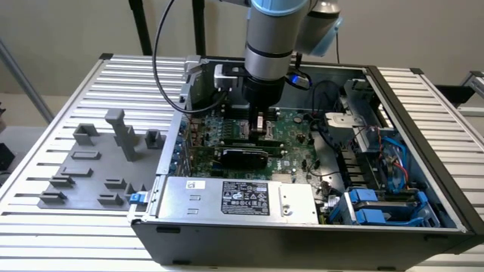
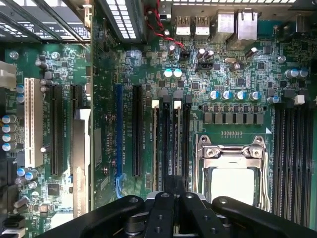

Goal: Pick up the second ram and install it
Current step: 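Press down the second ram until it locks into place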

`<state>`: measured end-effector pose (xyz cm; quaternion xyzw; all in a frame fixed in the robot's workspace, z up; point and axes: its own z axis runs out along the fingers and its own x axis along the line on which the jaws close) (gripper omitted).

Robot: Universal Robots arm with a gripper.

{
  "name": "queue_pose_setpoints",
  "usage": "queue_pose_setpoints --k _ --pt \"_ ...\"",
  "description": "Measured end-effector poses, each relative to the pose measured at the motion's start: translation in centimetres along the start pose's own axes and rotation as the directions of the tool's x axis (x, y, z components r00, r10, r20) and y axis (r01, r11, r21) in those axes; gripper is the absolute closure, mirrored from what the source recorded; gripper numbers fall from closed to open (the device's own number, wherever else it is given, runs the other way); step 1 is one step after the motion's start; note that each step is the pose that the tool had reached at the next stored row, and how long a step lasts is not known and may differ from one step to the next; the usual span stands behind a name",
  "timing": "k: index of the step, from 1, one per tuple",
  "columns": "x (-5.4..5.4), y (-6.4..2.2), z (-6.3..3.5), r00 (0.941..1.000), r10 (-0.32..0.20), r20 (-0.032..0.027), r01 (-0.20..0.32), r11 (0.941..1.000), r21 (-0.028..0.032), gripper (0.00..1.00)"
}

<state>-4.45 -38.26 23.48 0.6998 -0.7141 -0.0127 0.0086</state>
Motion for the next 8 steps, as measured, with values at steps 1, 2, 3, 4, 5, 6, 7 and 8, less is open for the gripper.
queue_pose_setpoints --k 1,2,3,4,5,6,7,8 --pt "0.00 0.00 0.00 1.0000 0.000 0.0000 0.000 1.0000 0.0000 1.00" --pt "0.00 0.00 0.00 1.0000 0.000 0.0000 0.000 1.0000 0.0000 1.00" --pt "0.00 0.00 0.00 1.0000 0.000 0.0000 0.000 1.0000 0.0000 1.00" --pt "0.00 0.00 0.00 1.0000 0.000 0.0001 0.000 1.0000 0.0000 1.00" --pt "0.00 0.00 0.00 1.0000 0.000 0.0000 0.000 1.0000 0.0000 1.00" --pt "0.00 0.00 0.00 1.0000 0.000 0.0001 0.000 1.0000 0.0000 1.00" --pt "0.00 0.00 0.00 1.0000 0.000 0.0000 0.000 1.0000 0.0000 1.00" --pt "0.00 0.00 0.00 1.0000 0.000 0.0000 0.000 1.0000 0.0000 1.00"
